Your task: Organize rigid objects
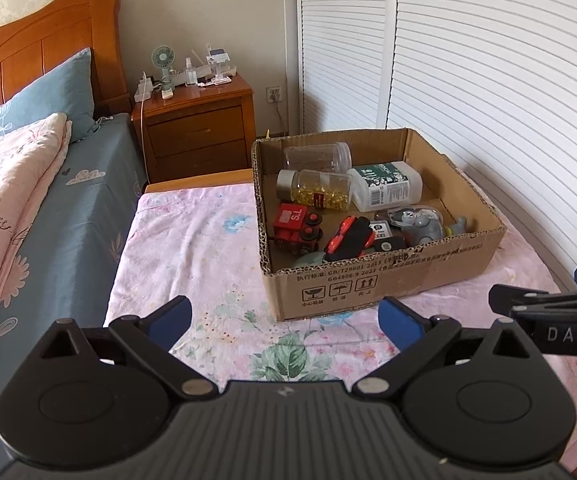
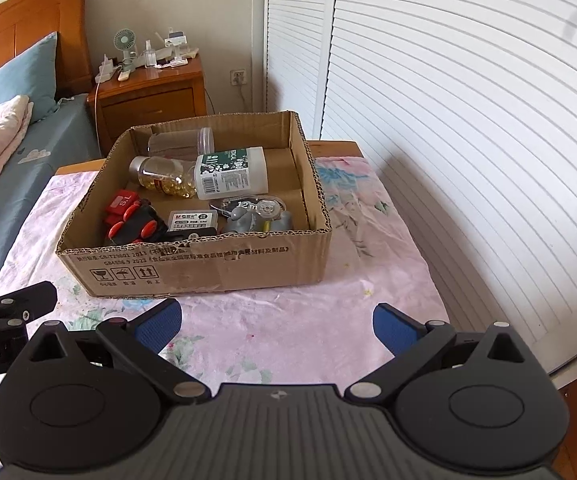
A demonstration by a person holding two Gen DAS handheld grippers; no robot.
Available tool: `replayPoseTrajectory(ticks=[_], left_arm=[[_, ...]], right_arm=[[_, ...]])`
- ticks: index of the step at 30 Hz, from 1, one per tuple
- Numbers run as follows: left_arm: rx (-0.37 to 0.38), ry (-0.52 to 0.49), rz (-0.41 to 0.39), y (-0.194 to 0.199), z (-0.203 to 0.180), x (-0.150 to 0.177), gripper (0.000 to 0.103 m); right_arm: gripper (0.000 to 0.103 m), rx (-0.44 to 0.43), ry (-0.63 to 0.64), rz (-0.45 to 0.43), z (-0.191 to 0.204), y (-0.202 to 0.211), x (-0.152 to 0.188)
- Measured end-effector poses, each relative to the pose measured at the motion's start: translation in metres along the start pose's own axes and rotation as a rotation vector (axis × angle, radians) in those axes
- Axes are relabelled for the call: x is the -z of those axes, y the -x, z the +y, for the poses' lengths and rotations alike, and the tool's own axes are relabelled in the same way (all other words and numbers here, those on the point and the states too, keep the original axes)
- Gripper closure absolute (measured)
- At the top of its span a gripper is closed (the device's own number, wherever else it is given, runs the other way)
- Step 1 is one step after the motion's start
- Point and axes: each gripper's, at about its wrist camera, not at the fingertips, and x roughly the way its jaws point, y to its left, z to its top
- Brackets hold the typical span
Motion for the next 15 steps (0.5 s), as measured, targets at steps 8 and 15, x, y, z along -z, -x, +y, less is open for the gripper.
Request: replayPoseTrajectory(ticks=[8, 15], left_arm=[[-0.003, -0.005, -0.004, 0.0032, -0.0028, -0.0008, 0.004], [-0.005, -0.007, -0.009, 0.0053, -0.0028, -0.0016, 0.004]], right_arm=[[0.0, -0.005, -0.001, -0.008, 0.0, 0.0035, 0.0008], [0.0, -0.005, -0.001, -0.015, 0.0001, 0.0059, 0.0008]])
